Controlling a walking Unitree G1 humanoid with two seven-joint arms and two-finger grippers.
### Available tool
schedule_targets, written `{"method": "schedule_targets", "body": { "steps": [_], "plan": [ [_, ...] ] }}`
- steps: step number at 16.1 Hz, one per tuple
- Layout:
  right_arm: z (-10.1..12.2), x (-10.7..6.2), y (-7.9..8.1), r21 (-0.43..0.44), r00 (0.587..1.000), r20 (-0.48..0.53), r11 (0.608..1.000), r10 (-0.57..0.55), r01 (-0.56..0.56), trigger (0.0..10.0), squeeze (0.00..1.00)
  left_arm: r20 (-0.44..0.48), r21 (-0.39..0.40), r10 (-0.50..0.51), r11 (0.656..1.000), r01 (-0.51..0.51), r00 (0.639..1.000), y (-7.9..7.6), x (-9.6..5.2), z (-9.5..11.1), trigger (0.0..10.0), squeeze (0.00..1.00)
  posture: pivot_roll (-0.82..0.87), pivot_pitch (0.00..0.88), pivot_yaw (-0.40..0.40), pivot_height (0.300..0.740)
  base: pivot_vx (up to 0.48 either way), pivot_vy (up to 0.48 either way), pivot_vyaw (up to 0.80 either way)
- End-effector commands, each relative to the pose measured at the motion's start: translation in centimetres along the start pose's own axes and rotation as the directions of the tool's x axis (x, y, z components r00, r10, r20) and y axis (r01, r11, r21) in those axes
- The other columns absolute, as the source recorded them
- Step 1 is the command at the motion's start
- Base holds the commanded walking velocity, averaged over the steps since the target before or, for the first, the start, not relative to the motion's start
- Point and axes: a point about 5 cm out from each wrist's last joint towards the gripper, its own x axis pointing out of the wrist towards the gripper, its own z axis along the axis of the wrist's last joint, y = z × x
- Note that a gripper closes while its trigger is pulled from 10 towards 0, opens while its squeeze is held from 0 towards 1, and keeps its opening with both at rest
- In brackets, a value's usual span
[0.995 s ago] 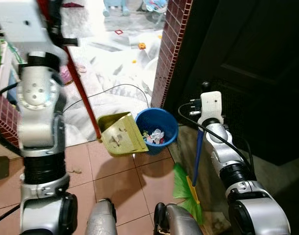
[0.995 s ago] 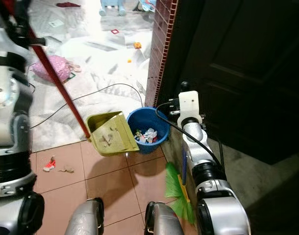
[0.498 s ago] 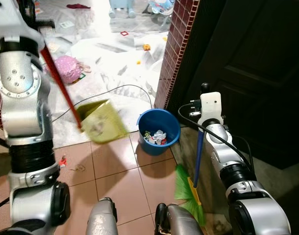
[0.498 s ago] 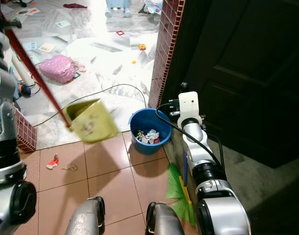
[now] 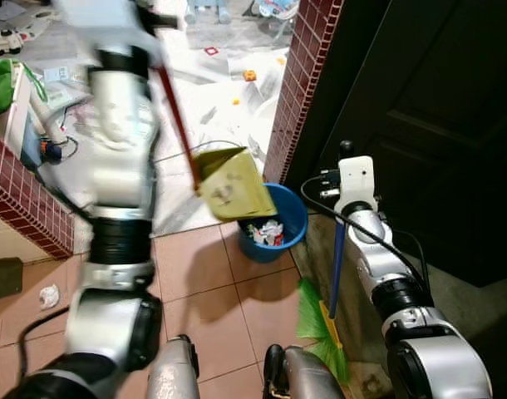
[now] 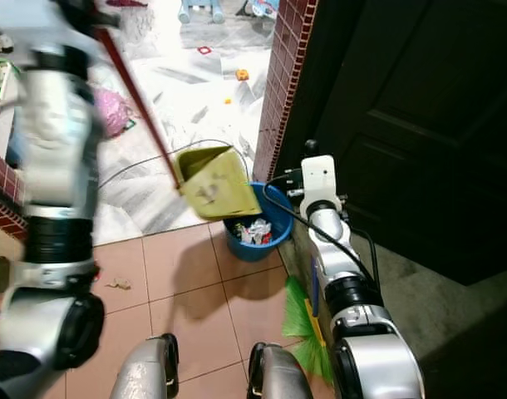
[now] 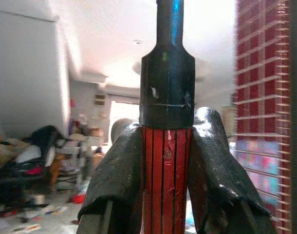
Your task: Sweep floor
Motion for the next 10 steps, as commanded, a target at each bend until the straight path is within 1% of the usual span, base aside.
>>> {"method": "schedule_targets", "body": {
  "steps": [1,2,3,4,5,6,7,8,9,10],
  "plan": [
    [-0.2,-0.1,-0.3,-0.018,1.000,0.001,1.000,-0.013,0.013,10.0,0.00,0.101,0.008,-0.082,0.997,0.081,0.992,-2.4,-0.2,0.9,10.0,0.00,-0.06,0.128,-0.038,0.740,0.000,0.000,0.00],
    [-0.1,-0.1,-0.3,-0.019,1.000,0.006,1.000,-0.015,0.015,10.0,0.00,0.099,0.006,-0.094,0.996,0.094,0.991,-2.8,-0.5,0.7,10.0,0.00,-0.06,0.128,-0.038,0.740,0.000,0.000,0.00],
    [0.0,-0.1,-0.3,-0.019,1.000,0.013,1.000,-0.015,0.015,10.0,0.00,0.094,0.019,-0.134,0.991,0.133,0.986,-3.9,-1.2,-0.1,10.0,0.00,-0.07,0.128,-0.037,0.740,0.000,0.000,0.00],
    [0.1,-0.2,-0.2,-0.018,1.000,0.020,1.000,-0.015,0.016,10.0,0.00,0.072,0.004,-0.193,0.981,0.193,0.979,-5.4,-2.2,-1.0,10.0,0.00,-0.07,0.127,-0.034,0.740,0.000,0.000,0.00],
    [0.1,-0.2,-0.2,-0.018,1.000,0.022,1.000,-0.015,0.015,10.0,0.00,0.051,-0.006,-0.231,0.973,0.231,0.972,-6.4,-2.9,-1.7,10.0,0.00,-0.07,0.127,-0.034,0.740,0.000,0.000,0.00],
    [0.1,-0.2,-0.2,-0.018,1.000,0.024,1.000,-0.014,0.015,10.0,0.00,0.021,-0.018,-0.308,0.951,0.308,0.951,-7.7,-3.9,-2.6,10.0,0.00,-0.07,0.128,-0.031,0.740,0.000,0.000,0.00],
    [0.1,-0.2,-0.2,-0.018,1.000,0.025,1.000,-0.012,0.013,10.0,0.00,-0.010,-0.060,-0.404,0.913,0.403,0.915,-9.2,-5.1,-3.5,10.0,0.00,-0.07,0.129,-0.033,0.740,0.000,0.000,0.00],
    [0.1,-0.1,-0.1,-0.019,1.000,0.025,1.000,-0.009,0.009,10.0,0.00,-0.016,-0.094,-0.484,0.872,0.481,0.875,-10.4,-6.1,-3.9,10.0,0.00,-0.07,0.129,-0.033,0.740,0.000,0.000,0.00],
    [0.1,-0.2,-0.1,-0.019,1.000,0.025,1.000,-0.005,0.005,10.0,0.00,0.003,-0.131,-0.607,0.787,0.602,0.795,-12.0,-7.3,-3.8,10.0,0.00,-0.07,0.129,-0.033,0.740,0.000,0.000,0.00],
    [0.1,-0.2,0.0,-0.018,1.000,0.025,1.000,-0.003,0.004,10.0,0.00,0.021,-0.141,-0.689,0.715,0.685,0.724,-13.0,-8.0,-3.4,10.0,0.00,-0.07,0.132,-0.034,0.740,0.000,0.000,0.00]
  ]
}}
